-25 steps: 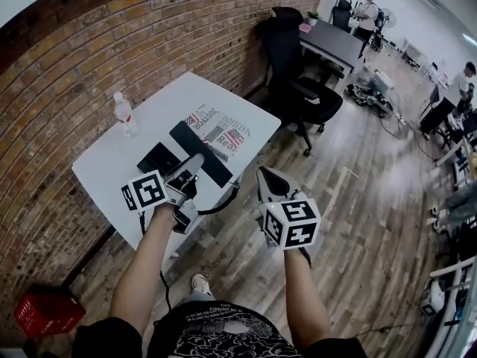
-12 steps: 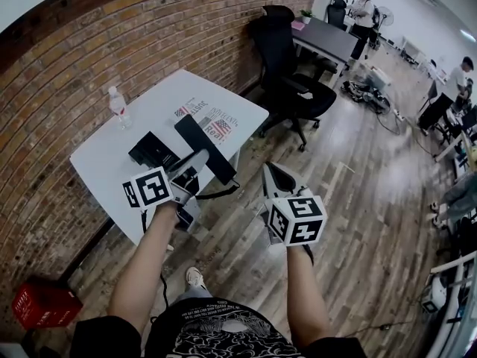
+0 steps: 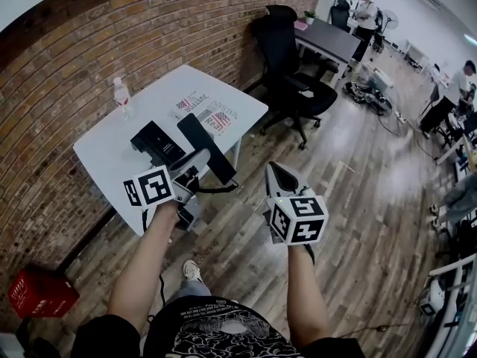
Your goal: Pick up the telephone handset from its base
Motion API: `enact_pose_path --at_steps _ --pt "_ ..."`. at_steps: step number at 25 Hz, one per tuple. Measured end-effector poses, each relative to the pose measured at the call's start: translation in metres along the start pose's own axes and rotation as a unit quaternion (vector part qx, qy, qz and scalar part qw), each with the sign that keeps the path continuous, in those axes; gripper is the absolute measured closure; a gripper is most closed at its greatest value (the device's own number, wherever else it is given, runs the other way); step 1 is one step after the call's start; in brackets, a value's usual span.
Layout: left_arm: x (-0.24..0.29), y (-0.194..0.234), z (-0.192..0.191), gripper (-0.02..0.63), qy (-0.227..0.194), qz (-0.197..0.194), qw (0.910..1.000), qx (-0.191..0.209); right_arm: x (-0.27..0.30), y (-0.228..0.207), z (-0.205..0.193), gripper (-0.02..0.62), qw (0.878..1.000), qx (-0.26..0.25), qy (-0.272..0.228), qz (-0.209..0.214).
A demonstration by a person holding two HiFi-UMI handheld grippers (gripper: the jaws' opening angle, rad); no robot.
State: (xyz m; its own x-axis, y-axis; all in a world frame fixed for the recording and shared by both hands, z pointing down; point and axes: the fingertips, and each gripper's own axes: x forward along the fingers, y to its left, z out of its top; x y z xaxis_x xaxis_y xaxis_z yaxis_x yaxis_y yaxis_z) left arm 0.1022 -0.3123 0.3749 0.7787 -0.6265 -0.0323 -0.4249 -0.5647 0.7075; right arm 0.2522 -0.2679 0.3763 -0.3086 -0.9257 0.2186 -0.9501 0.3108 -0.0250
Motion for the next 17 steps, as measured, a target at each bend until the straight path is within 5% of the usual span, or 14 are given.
enact_pose_path --at_steps 17 --pt "-0.029 -0.001 -0.013 0.531 -0.006 0.010 0.9999 -0.005 -0.021 0.016 -0.009 0.595 1.000 -0.004 0.003 0.000"
